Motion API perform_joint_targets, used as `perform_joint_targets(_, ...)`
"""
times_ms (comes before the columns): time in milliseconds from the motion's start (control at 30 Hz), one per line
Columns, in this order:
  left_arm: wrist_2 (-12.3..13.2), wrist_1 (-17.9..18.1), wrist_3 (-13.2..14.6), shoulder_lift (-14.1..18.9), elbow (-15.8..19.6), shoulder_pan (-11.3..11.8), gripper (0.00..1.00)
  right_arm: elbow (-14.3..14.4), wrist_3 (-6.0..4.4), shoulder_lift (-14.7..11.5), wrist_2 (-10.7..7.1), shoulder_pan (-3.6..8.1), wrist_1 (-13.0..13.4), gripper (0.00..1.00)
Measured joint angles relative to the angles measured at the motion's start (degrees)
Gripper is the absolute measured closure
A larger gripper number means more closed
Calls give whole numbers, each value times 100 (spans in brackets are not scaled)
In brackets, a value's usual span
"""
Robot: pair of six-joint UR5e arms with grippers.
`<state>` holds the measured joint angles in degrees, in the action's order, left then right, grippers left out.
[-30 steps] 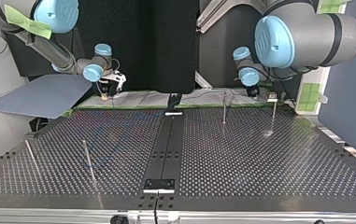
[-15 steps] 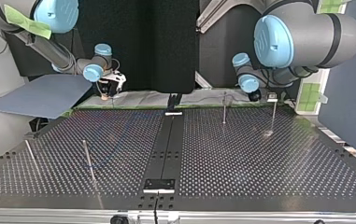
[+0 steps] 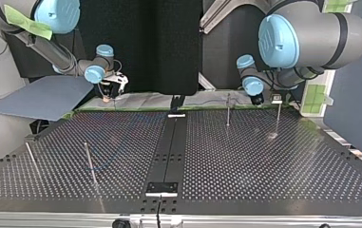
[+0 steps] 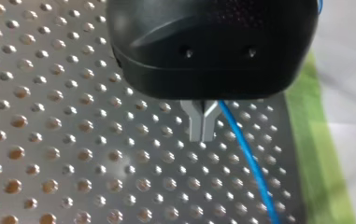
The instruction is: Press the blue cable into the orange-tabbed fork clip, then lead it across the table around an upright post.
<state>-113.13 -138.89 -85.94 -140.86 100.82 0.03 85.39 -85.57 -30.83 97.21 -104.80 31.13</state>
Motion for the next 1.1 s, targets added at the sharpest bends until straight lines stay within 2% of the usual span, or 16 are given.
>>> perform_joint_targets(200, 293, 206, -290, 2, 1, 0, 99, 0, 3, 0, -5, 0, 0, 100)
perform_joint_targets(500, 715, 184, -701, 3, 4, -19, 99, 1, -1, 0, -8, 5, 0, 100)
perform_joint_targets(900, 927, 138, -904, 21, 15, -41, 99, 0, 0, 0, -9, 2, 0, 100)
perform_joint_targets(1100, 968, 182, -947, 211, 185, -37, 99, 1, 2, -2, -8, 2, 0, 100)
